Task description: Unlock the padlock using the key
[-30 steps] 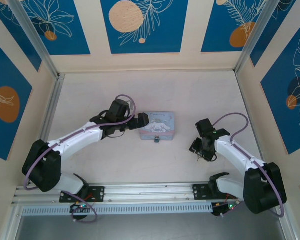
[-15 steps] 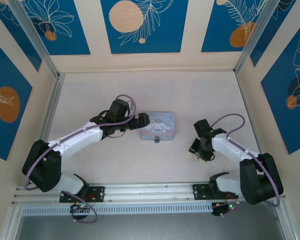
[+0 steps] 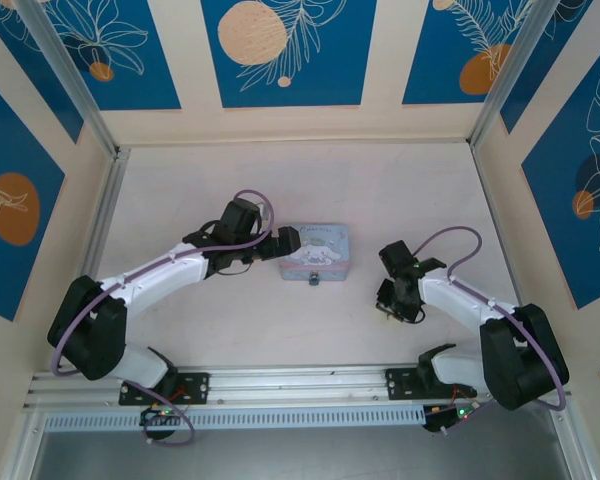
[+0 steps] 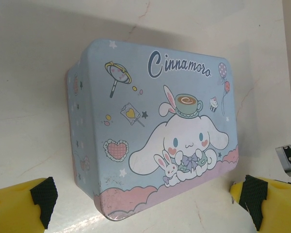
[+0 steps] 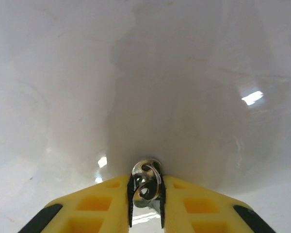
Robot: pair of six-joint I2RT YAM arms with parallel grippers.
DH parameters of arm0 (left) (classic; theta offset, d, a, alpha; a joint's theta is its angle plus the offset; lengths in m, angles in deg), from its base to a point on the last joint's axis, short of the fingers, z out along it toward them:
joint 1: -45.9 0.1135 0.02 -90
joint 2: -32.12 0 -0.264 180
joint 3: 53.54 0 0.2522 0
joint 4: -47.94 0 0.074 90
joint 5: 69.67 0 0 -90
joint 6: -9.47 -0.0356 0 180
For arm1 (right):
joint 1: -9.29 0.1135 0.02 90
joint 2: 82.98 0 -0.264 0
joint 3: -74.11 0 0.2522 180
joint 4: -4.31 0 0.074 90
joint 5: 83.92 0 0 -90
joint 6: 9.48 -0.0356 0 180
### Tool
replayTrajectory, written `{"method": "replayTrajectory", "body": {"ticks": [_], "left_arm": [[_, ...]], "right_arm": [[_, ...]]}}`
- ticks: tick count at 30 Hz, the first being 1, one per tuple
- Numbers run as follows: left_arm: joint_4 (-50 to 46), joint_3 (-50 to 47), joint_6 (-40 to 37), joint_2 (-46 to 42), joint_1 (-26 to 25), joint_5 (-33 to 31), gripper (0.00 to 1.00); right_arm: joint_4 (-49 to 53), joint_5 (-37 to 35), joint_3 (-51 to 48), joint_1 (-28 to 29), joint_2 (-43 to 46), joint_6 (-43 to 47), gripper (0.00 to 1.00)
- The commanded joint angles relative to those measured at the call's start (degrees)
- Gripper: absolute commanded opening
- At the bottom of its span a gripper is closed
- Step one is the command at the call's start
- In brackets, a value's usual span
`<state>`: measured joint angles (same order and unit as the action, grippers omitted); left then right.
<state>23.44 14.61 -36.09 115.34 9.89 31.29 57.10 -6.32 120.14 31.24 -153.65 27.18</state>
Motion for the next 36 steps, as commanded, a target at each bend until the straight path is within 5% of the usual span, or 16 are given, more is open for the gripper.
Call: {"method": "replayTrajectory", "body": {"ticks": [1,13,18,26,36], "left_arm": [[0.60,1.51,-0.15,-0.07,0.42,0.99,1.00],[0.43,1.42,-0.02,-0.01,0.47,0.42,1.00],[0.23,1.33,-0.06,-0.05,0.42,-0.04,1.00],[-0.06,0.44,-0.49,-1.37,0.42,-0.98,1.00],[-1.49,-0.11,-0.90,-2.53,0.50,-2.25,1.00]], "right_arm": [[-1.32,2.58,0.92,2.30,0.27,-1.47,0.21],[-3.38,3.72,7.44,14.48,-0.63,-6.10,0.16],[-8.53,5.77,8.70,18.13,-1.04,-4.51,0.51],[-5.96,2.12,9.83,18.39,-2.87,-3.14,0.52],[-2.86,-1.44,16.04,19.85,-15.94,2.52,0.52]]}}
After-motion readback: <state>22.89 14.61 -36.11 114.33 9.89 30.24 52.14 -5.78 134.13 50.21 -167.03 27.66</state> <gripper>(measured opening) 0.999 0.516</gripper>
